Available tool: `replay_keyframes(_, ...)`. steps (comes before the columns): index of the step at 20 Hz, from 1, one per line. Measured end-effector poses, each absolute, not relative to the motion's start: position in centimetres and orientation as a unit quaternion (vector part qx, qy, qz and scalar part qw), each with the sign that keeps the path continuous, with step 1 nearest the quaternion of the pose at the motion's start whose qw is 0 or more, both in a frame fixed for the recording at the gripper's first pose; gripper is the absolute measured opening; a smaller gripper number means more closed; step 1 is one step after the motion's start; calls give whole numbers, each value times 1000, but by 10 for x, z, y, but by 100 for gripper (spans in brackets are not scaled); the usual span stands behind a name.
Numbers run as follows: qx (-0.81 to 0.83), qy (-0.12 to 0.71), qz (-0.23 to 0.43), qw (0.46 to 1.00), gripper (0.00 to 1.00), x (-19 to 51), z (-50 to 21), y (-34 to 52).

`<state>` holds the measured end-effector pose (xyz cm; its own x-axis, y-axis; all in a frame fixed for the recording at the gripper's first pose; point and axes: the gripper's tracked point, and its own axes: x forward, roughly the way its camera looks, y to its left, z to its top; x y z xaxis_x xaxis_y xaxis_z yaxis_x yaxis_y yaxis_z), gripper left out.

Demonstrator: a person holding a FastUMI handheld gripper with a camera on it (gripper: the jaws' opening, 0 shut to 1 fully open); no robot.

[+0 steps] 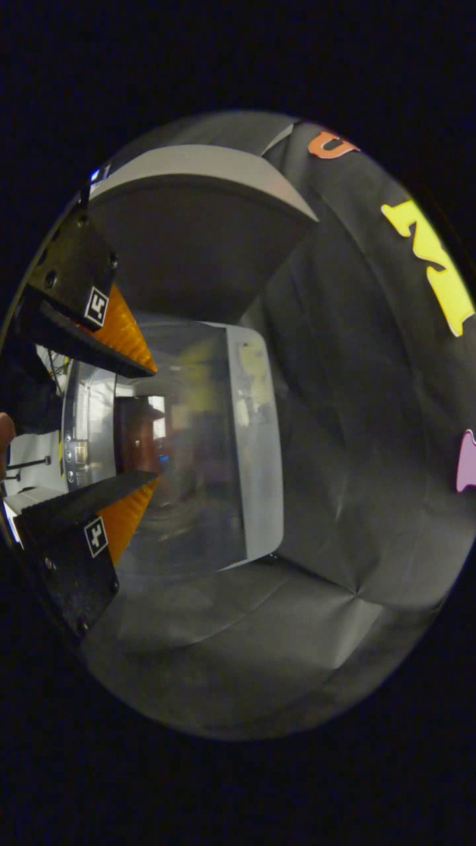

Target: Put the clothes into the washing machine and then close the washing machine lid.

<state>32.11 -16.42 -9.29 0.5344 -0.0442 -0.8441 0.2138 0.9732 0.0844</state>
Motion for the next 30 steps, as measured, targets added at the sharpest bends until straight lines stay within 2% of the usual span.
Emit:
replay_keyframes(6,105,466,-82,875,90,316,-95,-169)
replay_keyframes(30,125,456,-91,876,90,299,-182,-175)
